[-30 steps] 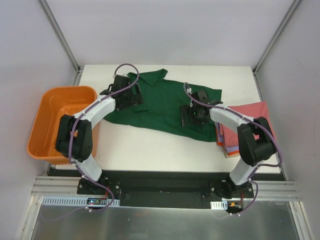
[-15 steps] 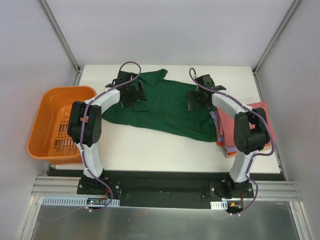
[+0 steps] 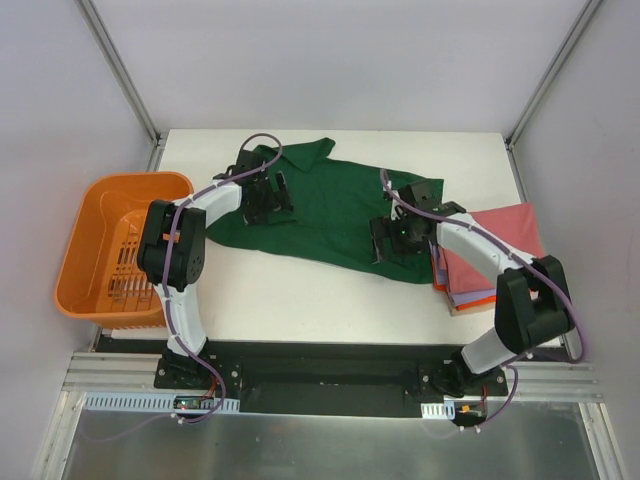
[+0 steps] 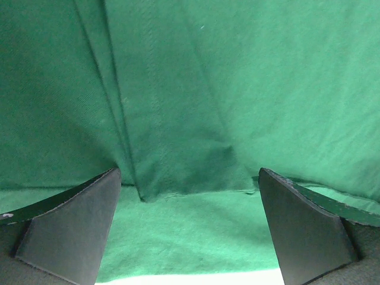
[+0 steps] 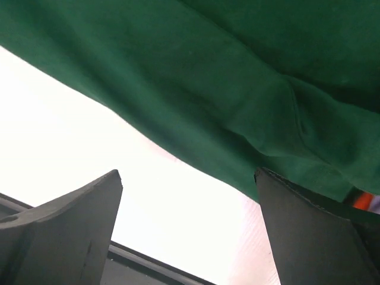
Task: Fold and stack the t-shirts
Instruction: Fold the flattened tshirt in 1/3 of the way
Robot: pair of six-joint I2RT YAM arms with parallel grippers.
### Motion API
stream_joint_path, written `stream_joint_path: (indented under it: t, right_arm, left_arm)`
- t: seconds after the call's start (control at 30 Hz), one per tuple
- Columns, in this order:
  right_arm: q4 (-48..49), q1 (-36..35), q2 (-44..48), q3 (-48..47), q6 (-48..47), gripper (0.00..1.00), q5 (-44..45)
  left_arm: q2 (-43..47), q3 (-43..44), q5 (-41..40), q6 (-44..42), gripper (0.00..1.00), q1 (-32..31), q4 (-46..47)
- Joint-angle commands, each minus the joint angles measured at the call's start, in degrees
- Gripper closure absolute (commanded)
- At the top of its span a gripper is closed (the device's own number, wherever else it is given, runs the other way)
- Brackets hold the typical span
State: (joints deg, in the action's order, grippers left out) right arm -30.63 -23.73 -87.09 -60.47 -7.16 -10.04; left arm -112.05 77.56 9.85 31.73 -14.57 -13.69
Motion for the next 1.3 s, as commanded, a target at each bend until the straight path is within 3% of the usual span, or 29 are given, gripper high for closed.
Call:
stream_joint_path:
  t: [0.0,0.3,0.57,0.83,1.1,1.27]
  right_arm:
    - [-0.7,1.5,-5.9,-3.9,0.8,0.04,3.6]
    - [-0.6,8.2,-20.3,-17.3,1.0,0.04,9.2]
    - [0.0,8.0,-13.6,-12.3,0.2,0.04,3.2]
    - [1.1,7.5,-6.9,-5.6,0.5,0.04,0.0]
    - [1.0,7.4,-4.3,-3.9,0.9,0.04,1.0]
    - [0.1,7.4,-1.6,-2.9,0.4,0.04,1.3]
  left_arm:
    - [3.2,-2.0,-1.8,0.9,0.01,0.2,0.0]
    - [-0.2,1.9,0.4,1.2,0.01,0.2,0.0]
    - [-2.9,3.9,0.6,2.2,0.01,0.2,0.0]
    - [-6.1,10.0,6.3,5.4,0.01,-0.7,3.4]
    - [-15.2,25.5,5.7,6.9,0.01,-4.1,4.1]
    - [-24.2,39.8,8.2,1.3,0.01,-4.2,4.4]
